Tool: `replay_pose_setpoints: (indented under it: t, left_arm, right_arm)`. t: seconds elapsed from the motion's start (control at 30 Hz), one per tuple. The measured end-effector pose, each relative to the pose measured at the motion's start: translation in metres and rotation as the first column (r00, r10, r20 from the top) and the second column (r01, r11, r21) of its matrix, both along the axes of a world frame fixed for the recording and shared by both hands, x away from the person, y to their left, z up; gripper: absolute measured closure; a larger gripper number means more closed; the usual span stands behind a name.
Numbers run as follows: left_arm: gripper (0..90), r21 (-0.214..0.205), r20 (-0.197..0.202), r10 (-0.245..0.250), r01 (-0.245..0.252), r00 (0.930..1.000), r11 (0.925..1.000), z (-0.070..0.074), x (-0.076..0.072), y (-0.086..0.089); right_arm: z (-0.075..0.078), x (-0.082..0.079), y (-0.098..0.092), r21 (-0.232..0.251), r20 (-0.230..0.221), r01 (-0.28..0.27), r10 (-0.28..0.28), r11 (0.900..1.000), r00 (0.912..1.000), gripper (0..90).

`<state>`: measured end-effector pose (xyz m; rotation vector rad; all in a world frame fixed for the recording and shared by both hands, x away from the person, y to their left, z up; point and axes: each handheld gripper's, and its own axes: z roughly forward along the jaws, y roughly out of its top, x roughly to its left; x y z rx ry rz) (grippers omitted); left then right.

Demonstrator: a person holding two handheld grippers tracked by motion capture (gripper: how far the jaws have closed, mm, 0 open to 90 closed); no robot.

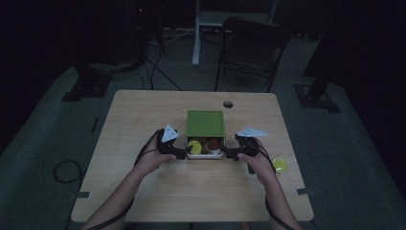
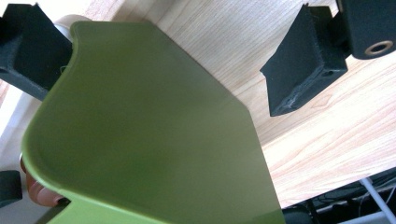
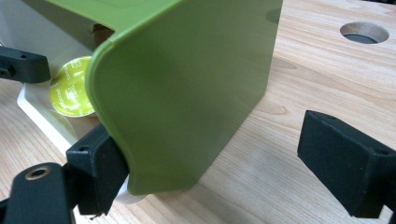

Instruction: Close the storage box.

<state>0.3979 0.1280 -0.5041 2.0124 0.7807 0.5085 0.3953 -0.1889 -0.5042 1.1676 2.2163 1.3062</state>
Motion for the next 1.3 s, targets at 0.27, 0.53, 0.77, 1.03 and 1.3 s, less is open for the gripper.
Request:
replay_pose_setpoints:
  t: [0.27, 0.53, 0.77, 1.03, 1.3]
  left_arm:
    - [7.9, -0.007, -0.002, 0.007, -0.007, 1.0, 0.9999, 0.002, 0.002, 0.001]
    - [7.9, -0.028, -0.014, 0.006, -0.007, 0.9999, 0.9996, 0.003, 0.003, 0.0]
    - [7.9, -0.046, -0.026, -0.018, 0.017, 0.9995, 0.9988, 0.007, -0.009, -0.001]
    - [7.9, -0.06, -0.031, 0.005, -0.007, 0.9995, 0.9981, 0.012, -0.024, 0.007]
    - [7.9, -0.061, -0.041, 0.036, -0.038, 0.9985, 0.9974, 0.012, -0.026, 0.016]
  right_arm:
    - [0.001, 0.0, 0.001, -0.011, -0.002, 0.011, -0.011, 0.9999, 0.9999, 11.3]
    - [0.001, 0.0, 0.001, -0.009, 0.002, 0.01, -0.01, 0.9999, 1.0, 11.6]
    - [0.002, -0.004, 0.004, 0.005, 0.01, 0.01, -0.01, 0.9999, 0.9999, 11.6]
    - [0.006, -0.013, 0.002, -0.01, 0.025, 0.017, -0.016, 0.9998, 0.9996, 11.6]
    - [0.007, -0.02, -0.004, -0.025, 0.028, 0.022, -0.022, 0.9994, 0.9994, 11.6]
